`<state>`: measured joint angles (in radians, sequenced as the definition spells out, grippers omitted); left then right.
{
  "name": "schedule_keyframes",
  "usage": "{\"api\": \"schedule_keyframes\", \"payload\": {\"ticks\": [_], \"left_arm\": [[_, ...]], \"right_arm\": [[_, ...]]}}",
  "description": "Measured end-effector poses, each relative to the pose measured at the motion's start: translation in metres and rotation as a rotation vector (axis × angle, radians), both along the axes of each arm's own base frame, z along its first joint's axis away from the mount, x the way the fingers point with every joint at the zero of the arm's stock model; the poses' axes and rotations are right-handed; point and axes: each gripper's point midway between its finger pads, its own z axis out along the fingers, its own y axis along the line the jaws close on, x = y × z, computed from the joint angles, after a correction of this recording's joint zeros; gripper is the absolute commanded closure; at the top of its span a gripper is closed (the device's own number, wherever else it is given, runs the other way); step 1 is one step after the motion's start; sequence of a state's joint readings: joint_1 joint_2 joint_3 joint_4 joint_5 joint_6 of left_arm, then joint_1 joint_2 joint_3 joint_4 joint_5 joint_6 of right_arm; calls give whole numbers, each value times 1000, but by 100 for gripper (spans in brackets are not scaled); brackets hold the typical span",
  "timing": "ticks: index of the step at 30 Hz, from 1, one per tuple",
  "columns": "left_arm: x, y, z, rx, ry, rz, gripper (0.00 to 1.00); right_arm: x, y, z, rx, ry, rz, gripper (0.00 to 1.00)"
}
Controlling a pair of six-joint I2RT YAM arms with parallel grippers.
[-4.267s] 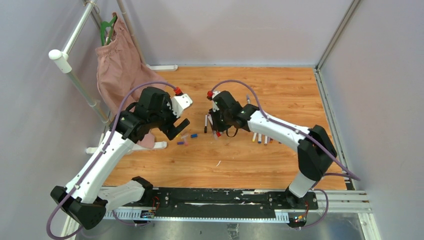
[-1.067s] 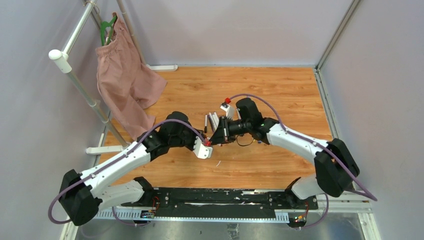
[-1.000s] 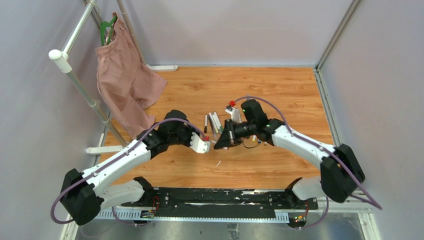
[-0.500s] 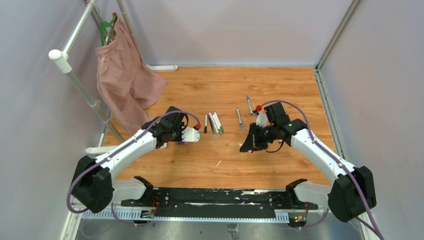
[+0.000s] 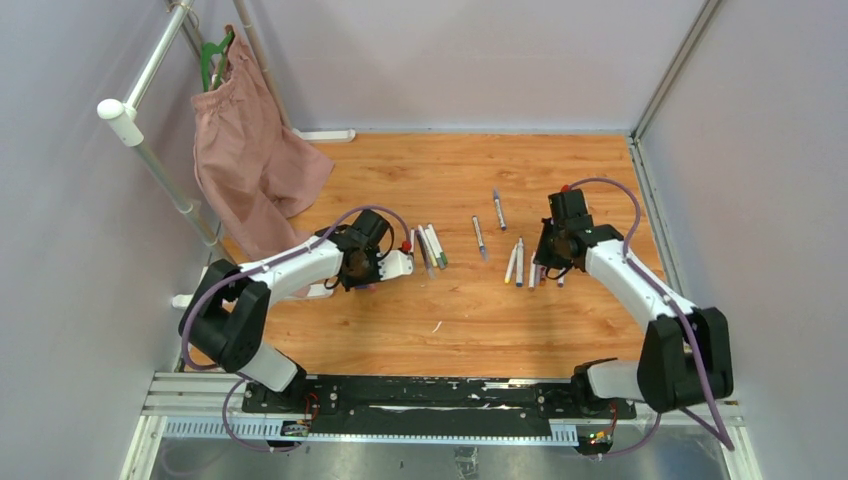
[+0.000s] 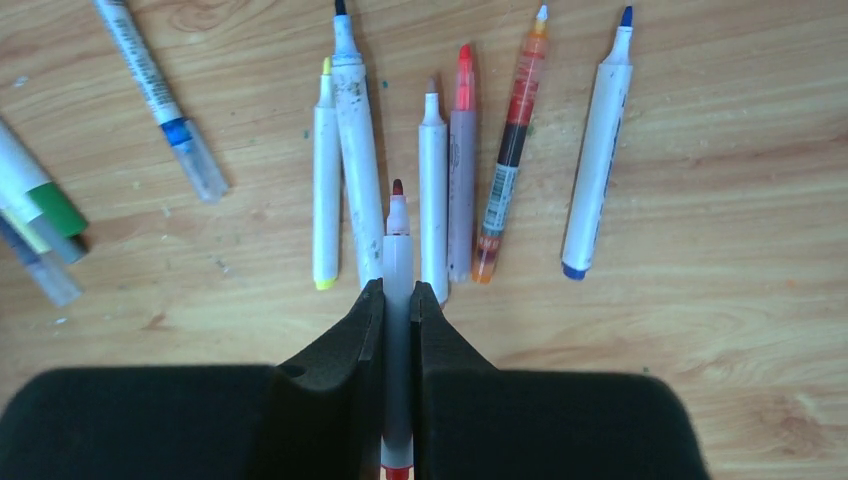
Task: Open the pen caps
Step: Place the pen cap at the center of the board, then place the pen at the center of the board.
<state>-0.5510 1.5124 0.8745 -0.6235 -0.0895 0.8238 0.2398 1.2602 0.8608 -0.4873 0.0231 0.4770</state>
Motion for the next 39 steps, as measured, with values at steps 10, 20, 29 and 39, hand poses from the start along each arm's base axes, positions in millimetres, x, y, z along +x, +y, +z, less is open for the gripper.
{"api": "schedule_keyframes", "payload": {"ticks": [10, 20, 29, 39], "left_arm": [[0, -7, 8, -45, 10, 59, 47], [1, -21, 70, -183, -64, 93, 6], [6, -23, 135, -299, -200, 169, 0], [1, -4, 165, -324, -284, 250, 0]], "right_arm": [[36, -3, -35, -71, 56, -6, 95], [44, -1, -53, -83, 83, 1, 74], [43, -1, -56, -89, 92, 7, 65], [52, 42, 3, -109, -76, 119, 47]]}}
